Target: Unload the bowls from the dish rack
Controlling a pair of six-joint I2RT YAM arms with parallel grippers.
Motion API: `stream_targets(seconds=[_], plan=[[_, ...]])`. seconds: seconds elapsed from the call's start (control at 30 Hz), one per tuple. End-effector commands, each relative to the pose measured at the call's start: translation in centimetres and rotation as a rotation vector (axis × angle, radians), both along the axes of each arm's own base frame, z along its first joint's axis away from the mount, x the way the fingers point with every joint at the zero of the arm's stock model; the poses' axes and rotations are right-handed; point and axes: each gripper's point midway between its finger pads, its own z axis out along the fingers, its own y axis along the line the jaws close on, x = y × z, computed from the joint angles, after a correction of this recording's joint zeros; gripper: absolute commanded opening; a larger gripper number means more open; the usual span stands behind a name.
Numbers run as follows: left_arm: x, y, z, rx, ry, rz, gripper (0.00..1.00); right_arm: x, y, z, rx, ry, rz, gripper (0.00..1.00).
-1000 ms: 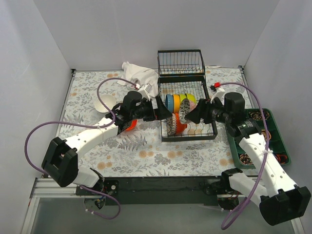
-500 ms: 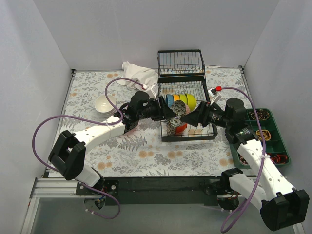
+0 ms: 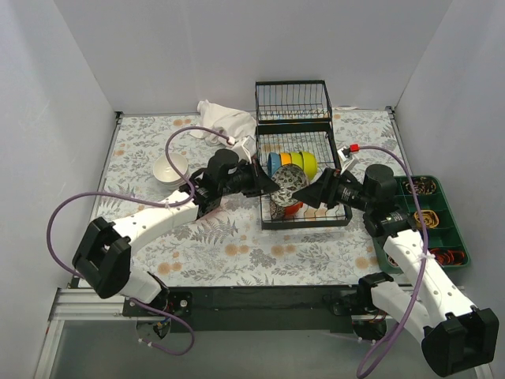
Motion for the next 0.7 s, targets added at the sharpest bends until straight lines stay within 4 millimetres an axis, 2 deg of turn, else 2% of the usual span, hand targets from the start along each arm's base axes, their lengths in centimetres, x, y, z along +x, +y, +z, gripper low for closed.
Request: stream_targets(seconds=[0.0,0.03,0.07,0.13,0.2,0.27,0.3,0.37,0.57,0.67], plan=[[1.7,4.6,0.7,0.102,-0.065,0.179,0.0,0.5,-0.5,0.8,-0.025,-0.123,-0.037,0.86],[1.9,5.4,0.6,0.116,-0.067,0.202,0.0,0.6,-0.7,0.5,-0.04,-0.115,-0.048,0.93],[2.5,7.0,1.1,0.124,-0.078,0.255,0.0,0.8,-0.7,0.6,-0.047,-0.123,-0.053,0.95],[2.6,9.0,0.1,0.164,-0.051,0.296,0.0,0.9,-1.1,-0.3,-0.089,-0.109,-0.063,0.99],[3.0,12.0,0.4,0.179,-0.046,0.373,0.0,1.2,-1.3,-0.2,-0.118,-0.132,-0.066,0.99],[3.2,14.6,-0.2,0.206,-0.029,0.443,0.0,1.5,-1.5,-0.8,-0.146,-0.12,-0.071,0.98],[3.1,16.8,-0.4,0.252,-0.023,0.523,0.0,1.5,-1.5,-0.7,-0.151,-0.124,-0.07,0.99],[3.2,19.7,-0.9,0.302,0.002,0.62,0.0,1.6,-1.6,-1.2,-0.173,-0.119,-0.064,0.99],[1.5,27.7,-3.7,0.428,0.124,0.876,0.0,2.1,-1.7,-1.9,-0.222,-0.123,-0.053,0.99],[0.6,31.0,-4.8,0.45,0.184,0.994,0.0,2.1,-1.8,-2.0,-0.242,-0.124,-0.048,0.99]])
